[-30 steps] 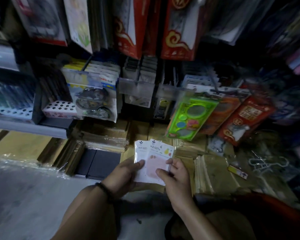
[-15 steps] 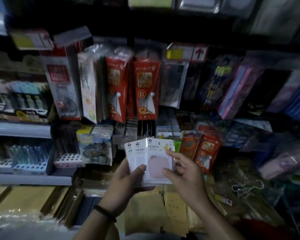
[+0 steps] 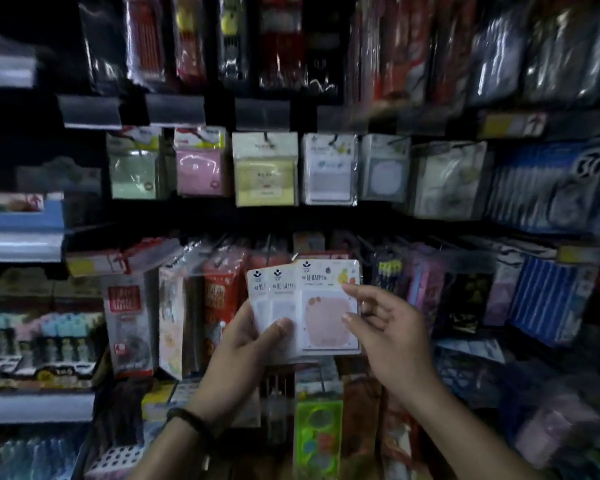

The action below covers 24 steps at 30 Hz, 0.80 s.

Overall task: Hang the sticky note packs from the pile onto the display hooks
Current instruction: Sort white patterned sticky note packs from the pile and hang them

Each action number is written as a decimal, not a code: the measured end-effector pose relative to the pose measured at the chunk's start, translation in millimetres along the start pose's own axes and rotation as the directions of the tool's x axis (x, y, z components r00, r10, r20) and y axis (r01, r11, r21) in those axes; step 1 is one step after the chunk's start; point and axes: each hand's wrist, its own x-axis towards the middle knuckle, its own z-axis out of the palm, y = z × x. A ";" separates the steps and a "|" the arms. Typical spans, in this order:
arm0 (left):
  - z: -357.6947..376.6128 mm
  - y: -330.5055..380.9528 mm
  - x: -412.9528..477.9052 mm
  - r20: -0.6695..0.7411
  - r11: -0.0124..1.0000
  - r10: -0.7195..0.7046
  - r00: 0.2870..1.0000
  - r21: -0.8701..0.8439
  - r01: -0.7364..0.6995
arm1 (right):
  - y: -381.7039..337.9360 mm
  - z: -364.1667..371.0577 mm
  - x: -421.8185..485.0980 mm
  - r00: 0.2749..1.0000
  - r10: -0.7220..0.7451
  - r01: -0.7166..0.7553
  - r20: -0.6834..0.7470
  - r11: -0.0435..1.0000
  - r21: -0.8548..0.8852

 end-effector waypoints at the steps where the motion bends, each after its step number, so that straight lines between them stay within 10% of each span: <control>1: -0.6 11.0 7.3 -0.002 1.000 0.026 1.000 0.009 -0.026 | -6.6 -2.0 10.5 1.000 -0.018 0.018 -0.012 1.000 0.010; 24: -8.4 126.1 90.5 -0.112 0.959 0.265 0.958 0.133 -0.250 | -58.3 23.0 198.3 0.954 -0.184 0.212 -0.238 0.973 0.097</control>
